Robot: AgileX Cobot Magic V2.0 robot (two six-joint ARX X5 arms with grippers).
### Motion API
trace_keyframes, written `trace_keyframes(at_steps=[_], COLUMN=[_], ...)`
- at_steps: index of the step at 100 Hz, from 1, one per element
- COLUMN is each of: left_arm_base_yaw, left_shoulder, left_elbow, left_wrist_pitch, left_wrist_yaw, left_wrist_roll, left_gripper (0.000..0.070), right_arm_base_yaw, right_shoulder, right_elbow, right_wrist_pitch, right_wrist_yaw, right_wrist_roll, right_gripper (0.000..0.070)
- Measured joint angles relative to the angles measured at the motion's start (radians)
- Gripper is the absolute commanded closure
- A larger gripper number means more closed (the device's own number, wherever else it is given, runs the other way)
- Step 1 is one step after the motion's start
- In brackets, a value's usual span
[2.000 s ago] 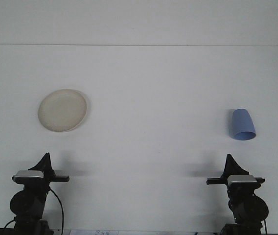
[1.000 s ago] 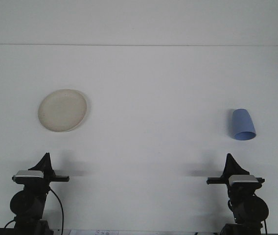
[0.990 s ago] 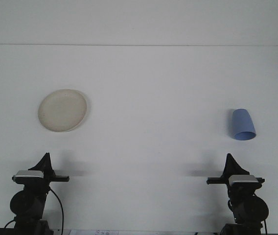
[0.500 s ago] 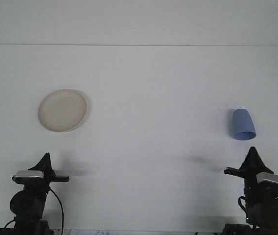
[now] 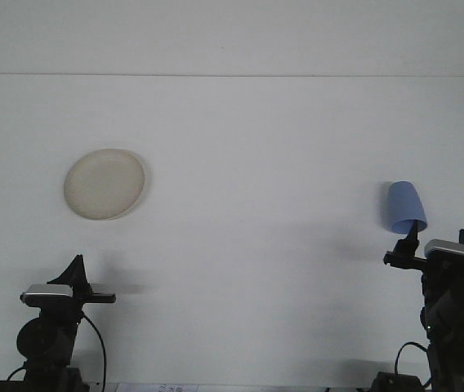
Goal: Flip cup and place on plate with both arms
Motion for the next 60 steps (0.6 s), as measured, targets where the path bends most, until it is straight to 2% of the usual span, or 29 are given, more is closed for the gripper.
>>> trace_keyframes(at_steps=[11, 33, 60], left_arm_base_yaw=[0.000, 0.000, 0.000], left_shoulder=[0.000, 0.000, 0.000], left_elbow=[0.000, 0.000, 0.000], left_wrist_pitch=[0.000, 0.000, 0.000], left_wrist_yaw=[0.000, 0.000, 0.000], left_wrist_roll=[0.000, 0.000, 0.000], left_gripper=[0.0687, 0.0687, 0.0687], right_arm_base_yaw=[-0.079, -0.268, -0.400], right_shoulder=[0.074, 0.229, 0.453], right_elbow=[-0.004, -0.060, -0.063], right_wrist_pitch=[0.005, 0.043, 0.134], right_wrist_yaw=[-0.055, -0.245, -0.355], right_wrist_roll=[-0.060, -0.140, -0.195], right_gripper=[0.0154, 0.0154, 0.0154])
